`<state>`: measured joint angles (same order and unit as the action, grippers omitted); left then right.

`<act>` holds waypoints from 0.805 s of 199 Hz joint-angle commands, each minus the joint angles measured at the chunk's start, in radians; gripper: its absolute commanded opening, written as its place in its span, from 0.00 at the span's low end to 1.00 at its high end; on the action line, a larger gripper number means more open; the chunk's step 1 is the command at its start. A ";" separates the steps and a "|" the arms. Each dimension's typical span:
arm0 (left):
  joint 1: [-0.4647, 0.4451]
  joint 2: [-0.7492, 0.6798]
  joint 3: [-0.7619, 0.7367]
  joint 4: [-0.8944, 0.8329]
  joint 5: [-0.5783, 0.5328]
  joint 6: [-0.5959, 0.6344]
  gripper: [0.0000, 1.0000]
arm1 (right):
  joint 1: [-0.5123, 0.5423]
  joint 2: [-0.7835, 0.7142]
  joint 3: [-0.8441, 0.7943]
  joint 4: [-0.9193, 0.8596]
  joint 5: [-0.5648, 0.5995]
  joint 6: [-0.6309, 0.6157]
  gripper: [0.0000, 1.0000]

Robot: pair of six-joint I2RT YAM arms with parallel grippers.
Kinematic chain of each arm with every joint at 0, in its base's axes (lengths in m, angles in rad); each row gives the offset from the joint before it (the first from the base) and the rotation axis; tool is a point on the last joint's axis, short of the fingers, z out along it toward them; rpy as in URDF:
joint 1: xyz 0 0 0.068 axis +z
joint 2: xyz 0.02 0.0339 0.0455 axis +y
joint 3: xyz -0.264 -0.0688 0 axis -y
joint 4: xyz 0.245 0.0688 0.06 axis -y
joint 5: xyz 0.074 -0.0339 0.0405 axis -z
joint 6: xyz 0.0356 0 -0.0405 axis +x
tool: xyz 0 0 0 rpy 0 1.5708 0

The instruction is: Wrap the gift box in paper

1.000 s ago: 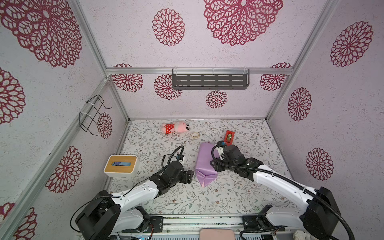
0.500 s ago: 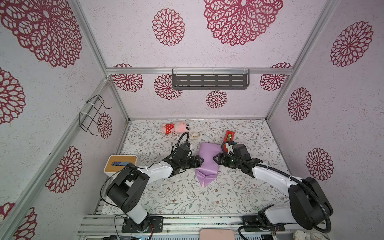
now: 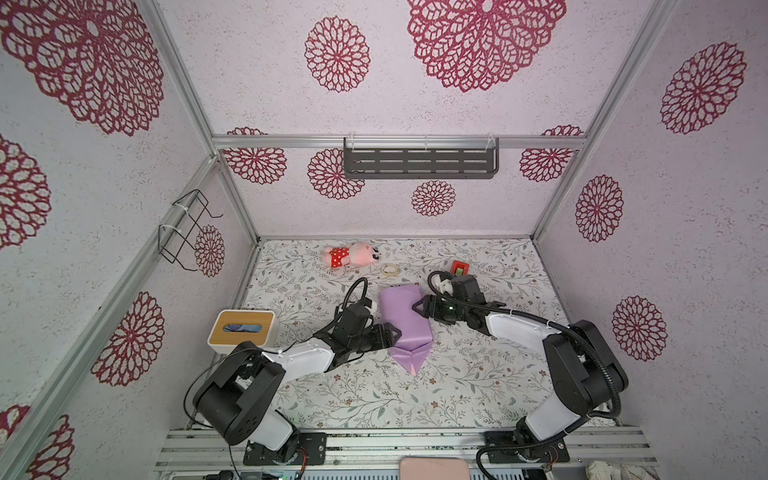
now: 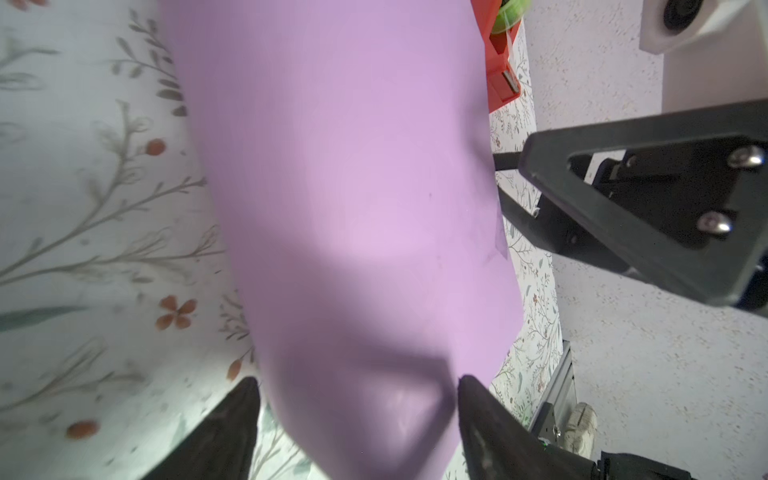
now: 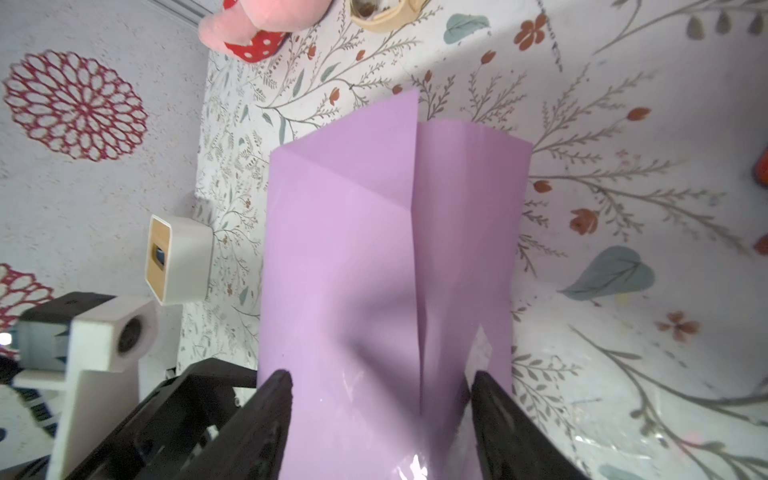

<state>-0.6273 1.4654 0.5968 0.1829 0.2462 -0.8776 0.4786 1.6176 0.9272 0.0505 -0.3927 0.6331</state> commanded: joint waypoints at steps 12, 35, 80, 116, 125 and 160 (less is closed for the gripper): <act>-0.017 -0.254 -0.054 -0.151 -0.226 0.137 0.83 | 0.003 -0.152 0.044 -0.270 0.243 -0.203 0.74; -0.133 -0.420 -0.096 -0.204 -0.307 0.342 0.84 | 0.012 -0.260 0.006 -0.438 0.298 -0.241 0.74; -0.288 -0.444 -0.133 -0.157 -0.287 0.767 0.72 | 0.132 -0.451 -0.181 -0.533 0.209 -0.086 0.66; -0.385 -0.354 -0.149 -0.124 -0.256 1.169 0.79 | 0.262 -0.432 -0.357 -0.218 0.075 0.203 0.53; -0.385 -0.314 -0.129 -0.160 -0.258 1.218 0.79 | 0.279 -0.418 -0.393 -0.133 0.072 0.266 0.48; -0.384 -0.180 -0.081 -0.181 -0.274 1.337 0.77 | 0.316 -0.366 -0.462 0.076 0.117 0.411 0.37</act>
<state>-1.0100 1.2350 0.4820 0.0109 -0.0174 0.2657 0.7750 1.2346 0.4740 -0.0929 -0.2932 0.8776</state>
